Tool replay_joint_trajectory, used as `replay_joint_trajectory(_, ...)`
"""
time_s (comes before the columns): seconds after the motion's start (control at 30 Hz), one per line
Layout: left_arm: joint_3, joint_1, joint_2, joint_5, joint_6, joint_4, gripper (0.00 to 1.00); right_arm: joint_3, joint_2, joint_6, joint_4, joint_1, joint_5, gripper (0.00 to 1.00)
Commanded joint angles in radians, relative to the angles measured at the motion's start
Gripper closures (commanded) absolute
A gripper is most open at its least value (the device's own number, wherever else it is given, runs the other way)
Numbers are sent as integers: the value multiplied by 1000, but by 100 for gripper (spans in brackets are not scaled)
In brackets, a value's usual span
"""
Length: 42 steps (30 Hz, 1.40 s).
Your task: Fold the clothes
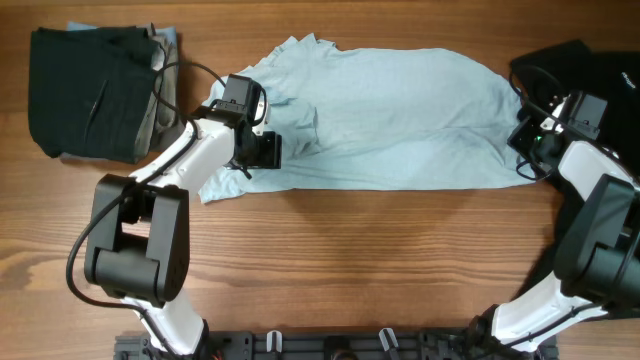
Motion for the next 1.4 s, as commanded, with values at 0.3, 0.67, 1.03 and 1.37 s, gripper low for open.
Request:
replay_joint_trajectory(0.3,-3,4,8,20,-3,0,36,1,54,-17,113,3,-130,96)
replay_joint_trajectory(0.67,-3,4,8,20,-3,-9,36,2,46,56,200,-4,-139,96)
replay_joint_trajectory(1.03,-3,4,8,20,-3,-8,36,1,46,114,235,-13,-92,90)
replay_joint_trajectory(1.37,11,5,-8,20,-3,-37,27,1,19,110,181,-17,-148,44)
